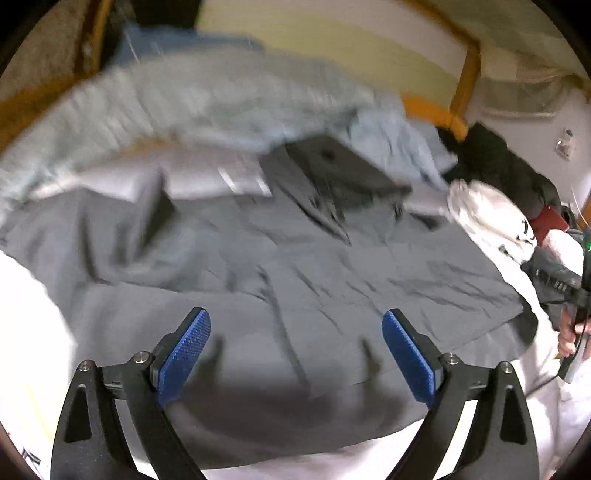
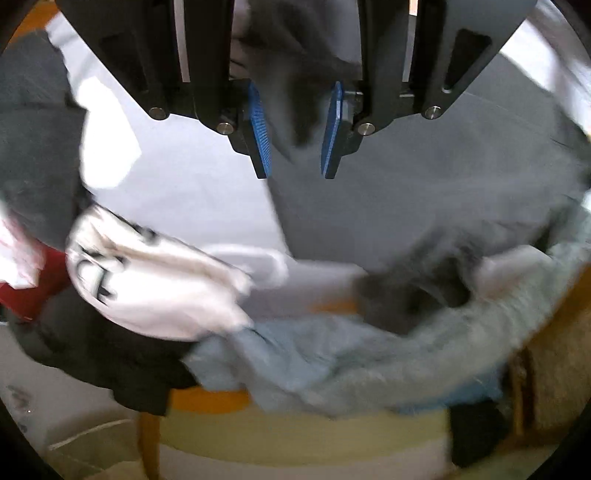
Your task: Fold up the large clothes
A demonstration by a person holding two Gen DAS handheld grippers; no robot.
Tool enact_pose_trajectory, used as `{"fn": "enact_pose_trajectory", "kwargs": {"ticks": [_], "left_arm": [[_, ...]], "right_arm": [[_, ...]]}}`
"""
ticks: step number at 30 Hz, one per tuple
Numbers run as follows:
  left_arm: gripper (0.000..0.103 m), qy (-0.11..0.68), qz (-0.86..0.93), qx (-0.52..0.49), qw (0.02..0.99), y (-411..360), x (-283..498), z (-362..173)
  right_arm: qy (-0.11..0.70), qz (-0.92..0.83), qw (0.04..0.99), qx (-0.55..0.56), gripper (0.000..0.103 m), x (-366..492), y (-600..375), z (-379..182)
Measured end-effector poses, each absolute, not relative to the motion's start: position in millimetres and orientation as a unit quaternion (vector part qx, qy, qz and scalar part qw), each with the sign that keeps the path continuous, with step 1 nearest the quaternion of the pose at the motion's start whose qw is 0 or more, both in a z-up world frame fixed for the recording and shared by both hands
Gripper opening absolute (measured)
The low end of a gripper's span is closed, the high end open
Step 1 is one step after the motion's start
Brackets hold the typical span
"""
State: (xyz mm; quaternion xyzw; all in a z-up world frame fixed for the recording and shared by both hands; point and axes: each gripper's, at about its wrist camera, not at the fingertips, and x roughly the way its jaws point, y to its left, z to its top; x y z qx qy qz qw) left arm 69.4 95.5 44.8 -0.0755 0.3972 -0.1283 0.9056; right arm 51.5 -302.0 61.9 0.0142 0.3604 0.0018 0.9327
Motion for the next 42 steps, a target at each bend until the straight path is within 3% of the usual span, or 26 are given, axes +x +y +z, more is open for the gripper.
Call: {"fn": "enact_pose_trajectory", "kwargs": {"ticks": [2,3,5,6,9,11,15,21,23,25,30,32,33,34,35,37,42], "left_arm": [[0.094,0.446,-0.129,-0.064,0.883,80,93,35],[0.094,0.46,-0.121,-0.05,0.878,73,103,31],[0.079,0.47,-0.091,-0.01,0.878,60,123,21],[0.071,0.47,-0.085,0.008,0.878,55,131,18],[0.023,0.48,-0.061,0.038,0.874,49,154,12],[0.021,0.467,-0.065,0.038,0.881,49,163,20],[0.017,0.365,-0.059,0.084,0.926,33,163,65],[0.017,0.276,-0.023,0.158,0.948,-11,194,118],[0.017,0.297,-0.006,0.164,0.941,-18,215,117],[0.017,0.336,0.012,0.155,0.929,-17,235,102],[0.017,0.38,0.037,0.173,0.908,-5,235,56],[0.017,0.392,0.034,0.163,0.905,5,231,43],[0.017,0.397,0.03,0.153,0.904,10,230,39],[0.017,0.403,0.028,0.14,0.904,15,228,36],[0.017,0.404,0.027,0.133,0.905,19,227,34],[0.017,0.381,0.007,0.126,0.916,19,217,40],[0.017,0.296,-0.034,0.182,0.937,-16,187,74]], "right_arm": [[0.37,0.042,0.928,0.009,0.046,72,-291,73],[0.37,0.044,0.928,-0.004,0.063,83,-286,78],[0.368,0.017,0.929,-0.024,0.066,101,-277,80],[0.376,0.004,0.926,-0.032,0.066,114,-274,79],[0.432,0.058,0.899,-0.037,0.067,153,-264,61],[0.486,0.092,0.867,-0.061,0.067,180,-253,36],[0.463,0.03,0.877,-0.125,0.067,207,-248,12],[0.418,-0.034,0.907,-0.017,0.067,211,-304,31],[0.396,-0.029,0.918,0.018,0.067,205,-328,42],[0.392,-0.017,0.918,0.059,0.075,207,-355,46],[0.484,0.104,0.853,0.169,0.078,233,-381,0],[0.482,0.122,0.848,0.183,0.078,245,-376,-14],[0.47,0.127,0.854,0.184,0.071,249,-373,-17],[0.464,0.139,0.855,0.186,0.034,251,-370,-19],[0.468,0.151,0.851,0.186,0.012,254,-365,-21],[0.442,0.105,0.874,0.172,0.003,245,-363,-12],[0.298,-0.039,0.953,0.04,0.002,189,-347,58]]}}
